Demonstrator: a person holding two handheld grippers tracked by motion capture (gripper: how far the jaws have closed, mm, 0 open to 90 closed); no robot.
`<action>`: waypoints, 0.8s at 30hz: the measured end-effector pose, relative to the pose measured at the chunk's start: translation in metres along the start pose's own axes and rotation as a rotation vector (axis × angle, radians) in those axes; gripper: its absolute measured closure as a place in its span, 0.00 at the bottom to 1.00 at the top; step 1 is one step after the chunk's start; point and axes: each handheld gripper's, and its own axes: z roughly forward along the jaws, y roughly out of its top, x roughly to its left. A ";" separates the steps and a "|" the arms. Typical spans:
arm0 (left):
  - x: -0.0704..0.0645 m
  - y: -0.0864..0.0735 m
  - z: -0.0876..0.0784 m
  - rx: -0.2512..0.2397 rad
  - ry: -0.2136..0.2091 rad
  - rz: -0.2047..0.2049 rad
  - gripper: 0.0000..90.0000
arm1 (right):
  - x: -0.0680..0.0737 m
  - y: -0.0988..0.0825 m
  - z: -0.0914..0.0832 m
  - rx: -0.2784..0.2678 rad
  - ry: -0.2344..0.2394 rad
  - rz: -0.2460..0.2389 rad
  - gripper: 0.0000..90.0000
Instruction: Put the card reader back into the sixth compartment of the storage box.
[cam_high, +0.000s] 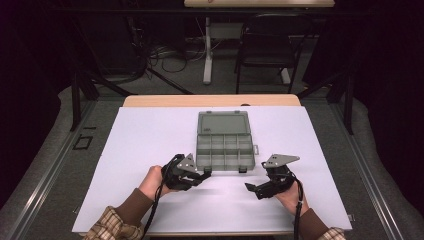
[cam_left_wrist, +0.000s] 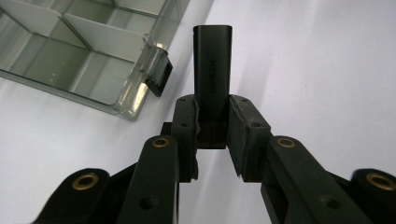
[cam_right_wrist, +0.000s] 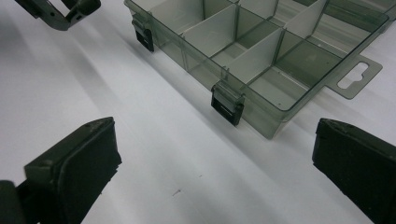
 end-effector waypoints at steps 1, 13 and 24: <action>0.001 0.000 -0.001 -0.006 -0.001 -0.005 0.82 | 0.000 0.000 0.000 0.001 -0.001 0.001 0.00; 0.001 0.005 -0.003 -0.038 0.013 -0.011 0.82 | -0.001 -0.001 0.000 0.005 -0.006 0.001 0.00; 0.002 0.010 -0.009 -0.084 0.049 -0.026 0.82 | -0.001 -0.001 0.000 0.004 -0.009 0.001 0.00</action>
